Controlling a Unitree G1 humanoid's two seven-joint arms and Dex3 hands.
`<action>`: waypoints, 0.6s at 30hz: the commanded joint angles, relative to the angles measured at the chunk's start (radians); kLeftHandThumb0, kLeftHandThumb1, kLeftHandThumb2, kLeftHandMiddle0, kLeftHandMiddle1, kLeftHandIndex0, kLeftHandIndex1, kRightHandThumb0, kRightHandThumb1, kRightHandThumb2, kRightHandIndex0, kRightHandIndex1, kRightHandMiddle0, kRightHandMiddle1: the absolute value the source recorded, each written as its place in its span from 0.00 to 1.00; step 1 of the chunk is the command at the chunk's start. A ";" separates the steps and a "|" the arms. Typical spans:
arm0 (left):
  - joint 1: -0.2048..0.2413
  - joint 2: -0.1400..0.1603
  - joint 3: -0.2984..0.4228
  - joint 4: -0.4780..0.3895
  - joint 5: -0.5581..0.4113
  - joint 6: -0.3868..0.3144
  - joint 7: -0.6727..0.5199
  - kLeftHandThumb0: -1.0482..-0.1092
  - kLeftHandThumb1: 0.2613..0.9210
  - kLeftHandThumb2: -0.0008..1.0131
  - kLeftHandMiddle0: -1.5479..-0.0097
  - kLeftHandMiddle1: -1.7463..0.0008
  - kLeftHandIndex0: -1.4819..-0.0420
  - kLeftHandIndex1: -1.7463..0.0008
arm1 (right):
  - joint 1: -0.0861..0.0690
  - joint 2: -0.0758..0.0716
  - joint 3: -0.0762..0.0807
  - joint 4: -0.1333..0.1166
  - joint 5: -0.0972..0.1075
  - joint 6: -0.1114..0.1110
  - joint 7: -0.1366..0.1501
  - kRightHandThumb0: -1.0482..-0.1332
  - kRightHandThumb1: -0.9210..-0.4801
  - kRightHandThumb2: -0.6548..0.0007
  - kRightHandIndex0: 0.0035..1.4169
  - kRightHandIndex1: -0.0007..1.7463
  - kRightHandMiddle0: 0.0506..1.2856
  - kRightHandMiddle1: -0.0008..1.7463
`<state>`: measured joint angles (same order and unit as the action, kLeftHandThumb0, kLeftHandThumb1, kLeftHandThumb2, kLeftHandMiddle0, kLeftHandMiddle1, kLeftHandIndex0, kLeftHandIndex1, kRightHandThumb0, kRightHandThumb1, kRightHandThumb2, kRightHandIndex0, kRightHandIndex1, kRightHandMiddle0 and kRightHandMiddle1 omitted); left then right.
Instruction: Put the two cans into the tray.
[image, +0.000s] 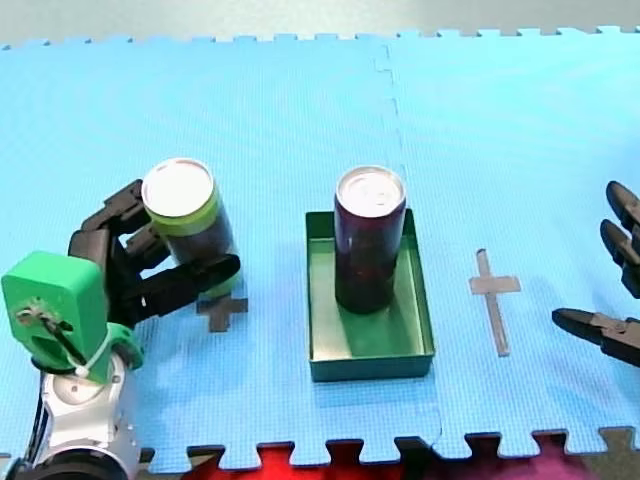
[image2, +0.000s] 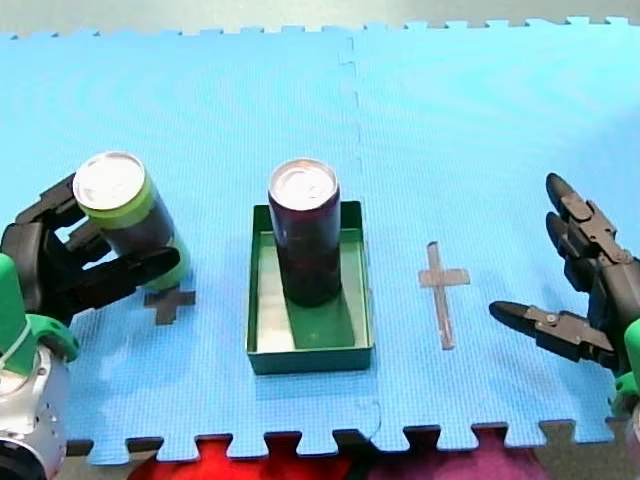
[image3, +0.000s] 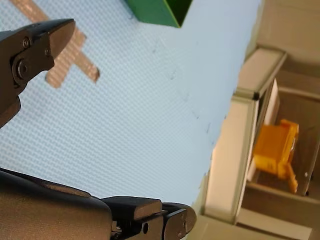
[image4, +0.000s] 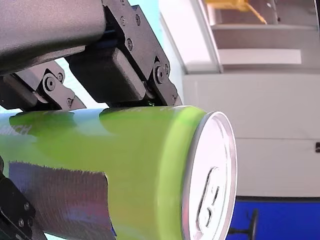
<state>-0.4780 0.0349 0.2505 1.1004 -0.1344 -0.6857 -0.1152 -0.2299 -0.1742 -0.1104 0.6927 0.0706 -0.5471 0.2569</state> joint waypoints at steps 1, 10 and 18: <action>0.020 -0.004 -0.019 -0.068 0.019 -0.024 0.018 0.71 0.70 0.00 0.12 0.99 0.17 1.00 | -0.001 -0.001 0.001 0.001 -0.001 -0.003 -0.004 0.35 0.58 1.00 0.14 0.00 0.14 0.00; 0.132 -0.032 -0.075 -0.381 0.080 0.073 0.079 0.70 0.71 0.00 0.12 0.99 0.17 1.00 | 0.001 0.006 0.009 0.005 -0.009 -0.006 -0.005 0.34 0.57 1.00 0.14 0.00 0.14 0.00; 0.187 -0.038 -0.096 -0.526 0.073 0.173 0.062 0.69 0.70 0.00 0.12 1.00 0.16 1.00 | 0.009 0.008 0.015 -0.001 -0.012 -0.005 0.000 0.35 0.57 1.00 0.14 0.00 0.14 0.00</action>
<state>-0.3283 -0.0046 0.1758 0.7425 -0.0469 -0.5656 -0.0533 -0.2295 -0.1576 -0.0977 0.6954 0.0629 -0.5471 0.2571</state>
